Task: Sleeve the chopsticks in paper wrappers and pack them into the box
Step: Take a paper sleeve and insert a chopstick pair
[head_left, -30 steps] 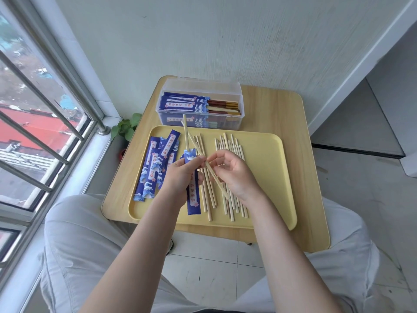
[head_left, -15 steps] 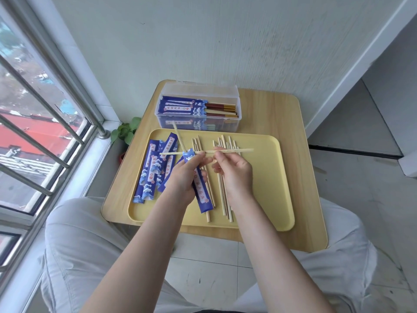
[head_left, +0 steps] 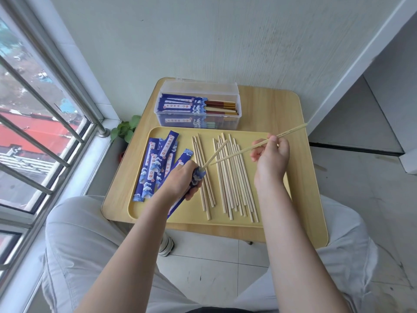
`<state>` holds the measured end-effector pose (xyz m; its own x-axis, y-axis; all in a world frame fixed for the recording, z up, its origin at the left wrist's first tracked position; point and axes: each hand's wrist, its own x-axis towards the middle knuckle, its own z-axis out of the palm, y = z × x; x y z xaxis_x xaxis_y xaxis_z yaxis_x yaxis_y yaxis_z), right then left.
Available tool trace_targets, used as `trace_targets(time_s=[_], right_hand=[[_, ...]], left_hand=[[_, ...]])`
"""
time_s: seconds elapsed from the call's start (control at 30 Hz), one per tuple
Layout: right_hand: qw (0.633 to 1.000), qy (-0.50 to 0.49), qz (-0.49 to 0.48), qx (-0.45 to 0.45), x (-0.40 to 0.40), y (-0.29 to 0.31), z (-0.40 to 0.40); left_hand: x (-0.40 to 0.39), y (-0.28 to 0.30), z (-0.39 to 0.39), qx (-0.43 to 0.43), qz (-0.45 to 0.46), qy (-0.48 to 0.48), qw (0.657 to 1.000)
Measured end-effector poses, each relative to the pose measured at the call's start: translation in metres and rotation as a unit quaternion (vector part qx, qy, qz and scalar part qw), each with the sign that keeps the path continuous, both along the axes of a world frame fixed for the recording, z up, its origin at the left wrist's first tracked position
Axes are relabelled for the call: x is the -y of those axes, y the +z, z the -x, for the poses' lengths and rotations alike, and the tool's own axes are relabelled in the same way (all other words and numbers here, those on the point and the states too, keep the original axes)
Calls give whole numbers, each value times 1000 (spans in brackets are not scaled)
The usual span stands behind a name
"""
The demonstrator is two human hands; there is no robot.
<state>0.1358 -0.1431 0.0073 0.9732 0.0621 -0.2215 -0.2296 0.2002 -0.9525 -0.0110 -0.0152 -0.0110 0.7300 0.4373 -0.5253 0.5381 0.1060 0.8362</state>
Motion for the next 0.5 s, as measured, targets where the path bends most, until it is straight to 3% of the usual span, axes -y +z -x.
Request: trace_targets(time_s=[0.3,0.5], right_hand=[[986,136,88,38,-7,-9,15],[909,356,214,12,-13,-19,31]], left_hand=[[4,-1,-4,13,-35,-76,996],[10,-3,-11,41,-33,-25,998]])
